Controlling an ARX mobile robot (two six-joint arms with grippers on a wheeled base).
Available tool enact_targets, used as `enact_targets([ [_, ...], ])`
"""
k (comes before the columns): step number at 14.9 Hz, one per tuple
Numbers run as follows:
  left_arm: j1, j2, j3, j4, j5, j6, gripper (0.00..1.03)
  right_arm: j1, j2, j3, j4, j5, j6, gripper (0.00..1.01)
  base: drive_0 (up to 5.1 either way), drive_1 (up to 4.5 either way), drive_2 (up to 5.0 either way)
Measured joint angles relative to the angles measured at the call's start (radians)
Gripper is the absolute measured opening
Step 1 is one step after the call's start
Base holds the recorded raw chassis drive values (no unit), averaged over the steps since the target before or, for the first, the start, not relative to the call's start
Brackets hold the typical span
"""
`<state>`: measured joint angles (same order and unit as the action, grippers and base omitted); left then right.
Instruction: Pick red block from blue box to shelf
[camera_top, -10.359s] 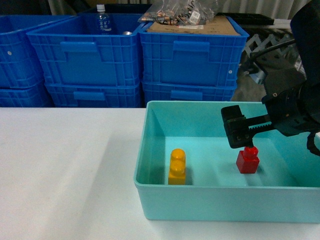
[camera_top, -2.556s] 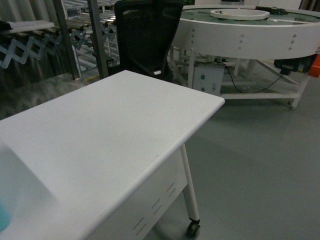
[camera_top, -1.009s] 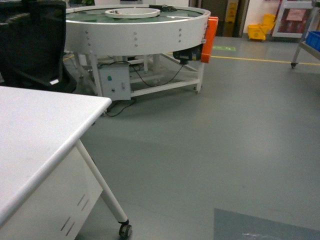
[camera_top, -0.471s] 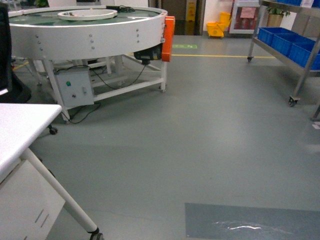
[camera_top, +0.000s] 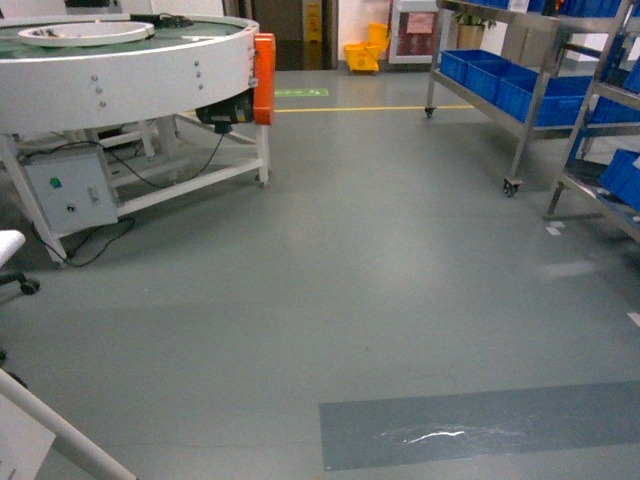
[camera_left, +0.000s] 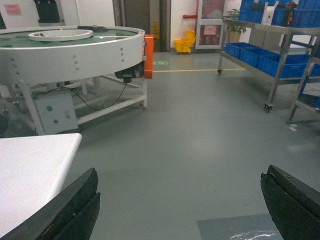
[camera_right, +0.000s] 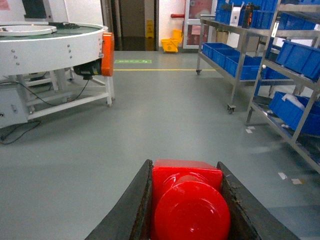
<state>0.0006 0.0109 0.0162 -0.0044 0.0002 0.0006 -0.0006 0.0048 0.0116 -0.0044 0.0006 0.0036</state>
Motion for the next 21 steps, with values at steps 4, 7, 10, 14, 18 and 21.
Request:
enact_targets([
  [4,-0.003,0.000,0.000,0.000,0.000,0.000,0.98,0.000,0.000,0.000,0.000,0.000,0.000,0.28,-1.6,-1.61,-1.6],
  [7,-0.003,0.000,0.000,0.000,0.000,0.000,0.98,0.000,0.000,0.000,-0.001,0.000,0.000,0.28,-1.6,-1.61,-1.6],
  [10,-0.003,0.000,0.000,0.002,0.000,0.000,0.98,0.000,0.000,0.000,0.002,0.000,0.000,0.28,-1.6,-1.61,-1.6],
  [14,-0.003,0.000,0.000,0.001,0.000,0.000,0.98,0.000,0.000,0.000,-0.002,0.000,0.000,0.28,-0.4,2.65,-3.4],
  [18,-0.003,0.000,0.000,0.001,0.000,0.000,0.98,0.000,0.000,0.000,0.000,0.000,0.000,0.28,0.0,4.07,-4.0],
  [21,-0.003,0.000,0.000,0.000,-0.001,0.000,0.98,0.000,0.000,0.000,-0.003,0.000,0.000,0.28,0.0,4.06,-4.1],
])
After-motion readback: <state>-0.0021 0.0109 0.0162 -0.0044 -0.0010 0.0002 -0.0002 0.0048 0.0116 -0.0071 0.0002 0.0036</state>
